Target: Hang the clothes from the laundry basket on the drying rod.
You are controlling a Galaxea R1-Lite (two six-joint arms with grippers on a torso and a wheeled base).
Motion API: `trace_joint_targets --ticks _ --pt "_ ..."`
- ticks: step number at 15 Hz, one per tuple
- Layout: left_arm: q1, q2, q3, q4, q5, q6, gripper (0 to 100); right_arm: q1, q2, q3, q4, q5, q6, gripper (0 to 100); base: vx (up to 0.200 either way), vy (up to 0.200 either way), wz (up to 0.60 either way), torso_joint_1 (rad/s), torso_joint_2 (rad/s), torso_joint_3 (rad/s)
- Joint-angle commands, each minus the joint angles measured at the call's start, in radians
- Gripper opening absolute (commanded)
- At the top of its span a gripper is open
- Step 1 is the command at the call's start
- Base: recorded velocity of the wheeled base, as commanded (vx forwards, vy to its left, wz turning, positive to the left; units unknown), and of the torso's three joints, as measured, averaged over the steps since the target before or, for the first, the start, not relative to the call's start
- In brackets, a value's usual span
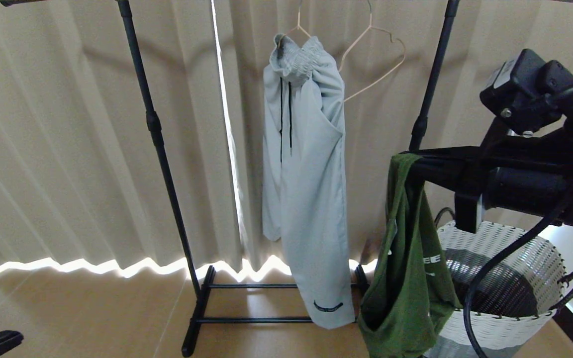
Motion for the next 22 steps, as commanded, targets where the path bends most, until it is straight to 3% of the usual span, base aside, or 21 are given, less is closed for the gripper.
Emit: trace_joint_targets --ticks 1,5,7,9,11,12,13,18,22 --pt "-0.005 0.217 -0.055 -0.026 -0.002 0.007 100 0.032 0.056 -0.032 -0.011 0.001 0.002 0 0.000 0.000 0.00 0.000 0.00 0.000" --pt "-0.020 0.481 -0.152 -0.142 0.001 0.002 100 0.043 0.062 -0.009 -0.097 0.004 0.002 0 0.000 0.000 0.00 0.000 0.00 0.000" --pt "-0.097 0.590 -0.193 -0.210 0.050 -0.002 100 0.043 0.060 -0.006 -0.097 0.013 0.013 0 0.000 0.000 0.00 0.000 0.00 0.000" --pt "-0.287 0.694 -0.199 -0.293 0.208 -0.027 100 0.043 0.060 -0.013 -0.116 0.033 0.022 0 0.000 0.000 0.00 0.000 0.00 0.000" --pt "-0.502 0.758 -0.172 -0.351 0.352 -0.104 100 0.062 0.060 -0.010 -0.148 0.039 0.022 0 0.000 0.000 0.00 0.000 0.00 0.000" --pt "-0.537 0.783 -0.172 -0.365 0.383 -0.117 100 0.066 0.059 -0.010 -0.149 0.039 0.022 0 0.000 0.000 0.00 0.000 0.00 0.000" --pt "-0.609 0.867 -0.176 -0.421 0.466 -0.142 100 0.068 0.057 -0.010 -0.152 0.045 0.022 0 0.000 0.000 0.00 0.000 0.00 0.000" --pt "-0.710 1.103 -0.173 -0.647 0.495 -0.151 100 0.091 0.045 -0.012 -0.156 0.093 0.025 0 0.000 0.000 0.00 0.000 0.00 0.000" --pt "-0.733 1.232 -0.189 -0.799 0.535 -0.183 100 0.108 0.049 -0.007 -0.195 0.111 0.025 0 0.000 0.000 0.00 0.000 0.00 0.000"
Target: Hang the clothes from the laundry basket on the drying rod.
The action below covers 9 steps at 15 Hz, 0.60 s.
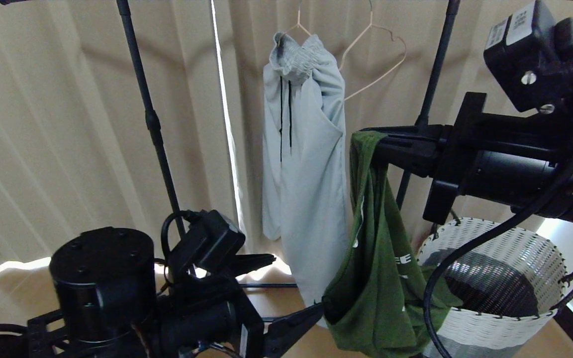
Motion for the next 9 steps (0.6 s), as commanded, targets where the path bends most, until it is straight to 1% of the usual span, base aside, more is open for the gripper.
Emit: trace_joint_targets --ticks 1,3,5,9 --pt "-0.009 0.136 -0.013 -0.091 0.029 -0.022 100 0.007 0.003 0.001 -0.002 0.000 0.002 0 0.000 0.000 0.00 0.000 0.00 0.000" --pt "-0.009 0.223 -0.027 -0.190 0.080 -0.045 100 0.013 0.002 0.000 -0.002 0.000 0.002 0 0.000 0.000 0.00 0.000 0.00 0.000" --pt "-0.009 0.282 -0.031 -0.239 0.104 -0.051 100 0.013 -0.001 0.000 -0.002 0.000 0.002 0 0.000 0.000 0.00 0.000 0.00 0.000" --pt "-0.007 0.295 -0.025 -0.246 0.115 -0.052 100 0.013 -0.006 0.001 -0.002 0.000 0.002 0 0.000 0.000 0.00 0.000 0.00 0.000"
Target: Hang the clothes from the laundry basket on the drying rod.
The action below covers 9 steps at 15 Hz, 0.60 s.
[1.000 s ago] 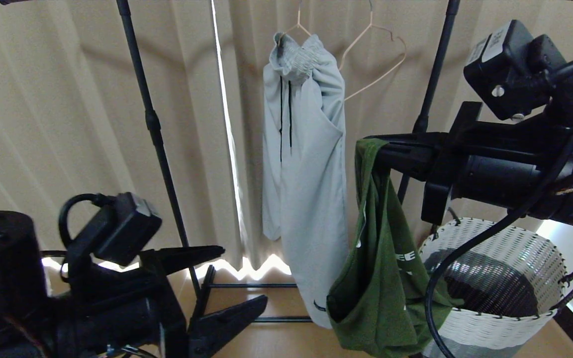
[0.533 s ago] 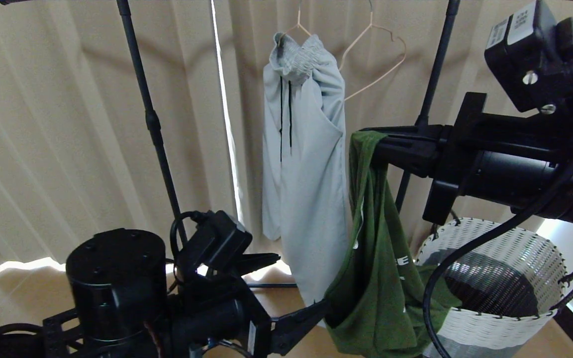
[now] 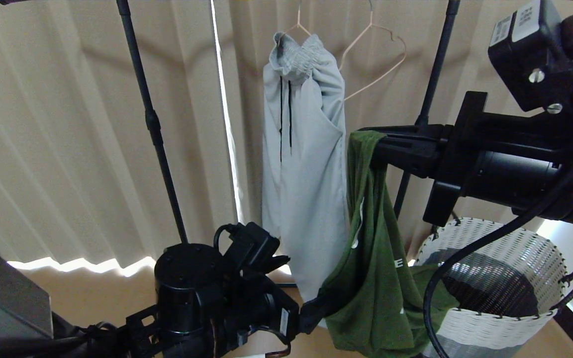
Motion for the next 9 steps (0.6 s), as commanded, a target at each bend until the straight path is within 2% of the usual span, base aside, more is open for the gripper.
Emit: trace_joint_targets --ticks 1,7,8,9 --pt "0.001 0.020 0.002 0.000 0.020 0.000 100 0.000 -0.002 0.002 0.000 0.000 0.000 0 0.000 0.000 0.00 0.000 0.00 0.000" --pt "0.002 0.016 0.062 0.000 0.037 0.003 100 0.000 -0.011 0.002 0.000 -0.001 0.000 0 0.000 0.000 0.00 0.000 0.00 0.000" --pt "0.001 0.013 0.070 0.000 0.037 0.003 0 0.000 -0.011 0.002 0.000 -0.001 0.000 0 0.000 0.000 0.00 0.000 0.00 0.000" --pt "0.001 -0.007 0.086 0.000 0.037 0.005 0 -0.001 -0.018 0.004 0.000 -0.001 0.000 0 0.000 0.000 0.00 0.000 0.00 0.000"
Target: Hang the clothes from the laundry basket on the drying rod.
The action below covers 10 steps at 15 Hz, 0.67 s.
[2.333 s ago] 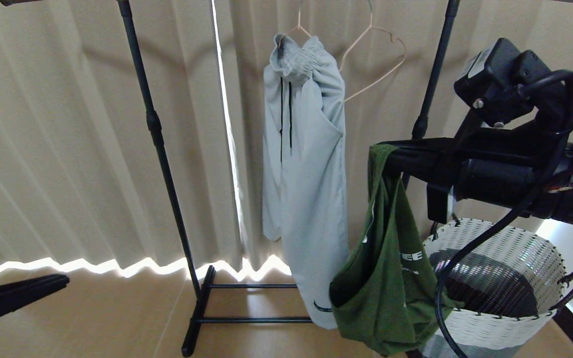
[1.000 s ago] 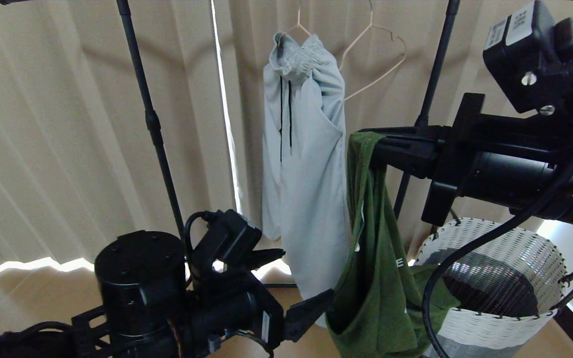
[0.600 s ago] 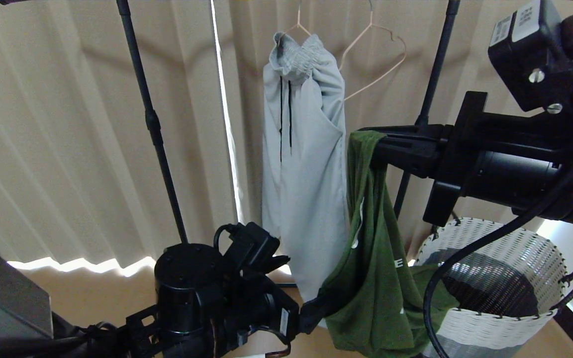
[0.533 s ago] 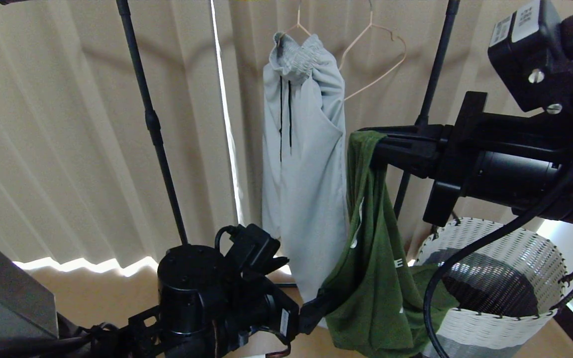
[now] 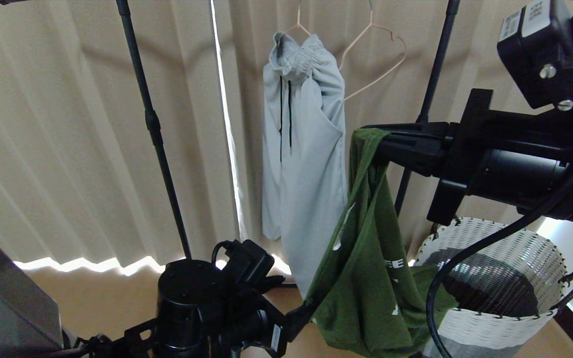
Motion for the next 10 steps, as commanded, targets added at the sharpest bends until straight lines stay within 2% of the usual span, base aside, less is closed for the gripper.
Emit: trace_joint_targets --ticks 1,3,5,6,7,8,9,10 --pt "0.005 -0.037 0.032 -0.003 0.000 0.013 0 0.000 -0.009 0.002 0.001 -0.001 -0.002 0 0.000 0.000 0.00 0.000 0.00 0.000" --pt "0.007 -0.083 0.088 -0.049 0.006 0.067 0 -0.005 -0.011 0.004 0.003 -0.003 0.000 0 0.000 0.000 0.00 0.000 0.00 0.000" --pt "0.011 -0.137 0.193 -0.224 0.004 0.162 0 -0.048 -0.011 0.018 0.003 -0.011 -0.002 0 0.000 0.000 0.00 0.000 0.00 0.000" --pt "0.061 -0.156 0.200 -0.244 0.006 0.216 0 -0.065 -0.014 0.027 0.001 -0.017 -0.002 0 0.000 0.000 0.00 0.000 0.00 0.000" --pt "0.119 -0.193 0.194 -0.232 0.003 0.259 0 -0.100 -0.017 0.035 0.001 -0.015 0.000 0 0.000 0.000 0.00 0.000 0.00 0.000" --pt "0.165 -0.236 0.165 -0.176 0.003 0.272 0 -0.148 -0.019 0.047 -0.001 -0.012 0.004 0 0.000 0.000 0.00 0.000 0.00 0.000" --pt "0.169 -0.244 0.159 -0.164 0.003 0.272 0 -0.155 -0.019 0.048 -0.002 -0.012 0.004 0 0.000 0.000 0.00 0.000 0.00 0.000" --pt "0.223 -0.383 0.025 0.098 -0.002 0.271 0 -0.207 -0.025 0.077 -0.004 -0.009 0.042 0 0.000 0.000 0.00 0.000 0.00 0.000"
